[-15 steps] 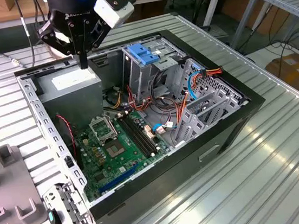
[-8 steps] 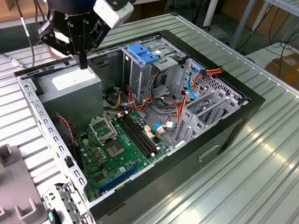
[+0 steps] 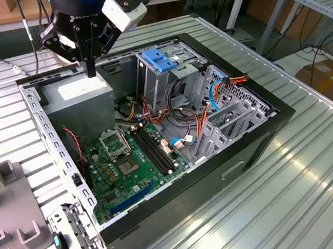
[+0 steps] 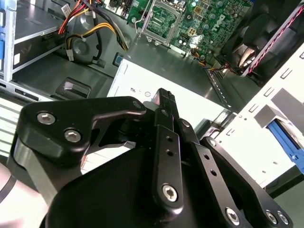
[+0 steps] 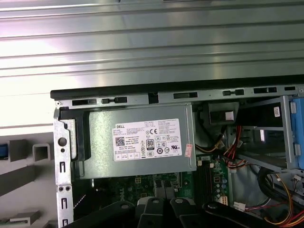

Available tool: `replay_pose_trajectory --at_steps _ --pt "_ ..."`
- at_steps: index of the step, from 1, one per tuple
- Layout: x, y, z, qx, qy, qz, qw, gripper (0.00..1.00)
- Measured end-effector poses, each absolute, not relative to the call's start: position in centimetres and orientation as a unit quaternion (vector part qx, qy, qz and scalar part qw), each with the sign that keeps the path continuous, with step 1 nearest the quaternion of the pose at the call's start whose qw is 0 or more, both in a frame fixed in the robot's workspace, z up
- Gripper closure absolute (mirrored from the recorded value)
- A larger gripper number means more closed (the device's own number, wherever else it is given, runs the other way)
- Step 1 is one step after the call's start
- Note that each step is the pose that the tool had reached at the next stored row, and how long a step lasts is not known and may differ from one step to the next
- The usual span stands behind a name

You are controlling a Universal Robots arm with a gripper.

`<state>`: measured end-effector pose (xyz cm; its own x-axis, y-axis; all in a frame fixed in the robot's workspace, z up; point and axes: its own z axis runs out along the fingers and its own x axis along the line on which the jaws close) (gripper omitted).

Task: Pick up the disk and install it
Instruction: 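Reach for the disk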

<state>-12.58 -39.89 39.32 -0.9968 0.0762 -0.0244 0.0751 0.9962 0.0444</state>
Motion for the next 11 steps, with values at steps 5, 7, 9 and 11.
replay_pose_trajectory --at_steps 5,7,9,11 --pt "-12.7 -39.89 39.32 0.038 0.999 0.022 0.013 0.89" --pt "-12.77 -39.9 39.32 0.038 0.999 0.022 0.013 0.89" --pt "-12.92 -39.89 39.32 0.038 0.999 0.022 0.013 0.89" --pt "-13.09 -39.9 39.32 0.038 0.999 0.022 0.013 0.89"
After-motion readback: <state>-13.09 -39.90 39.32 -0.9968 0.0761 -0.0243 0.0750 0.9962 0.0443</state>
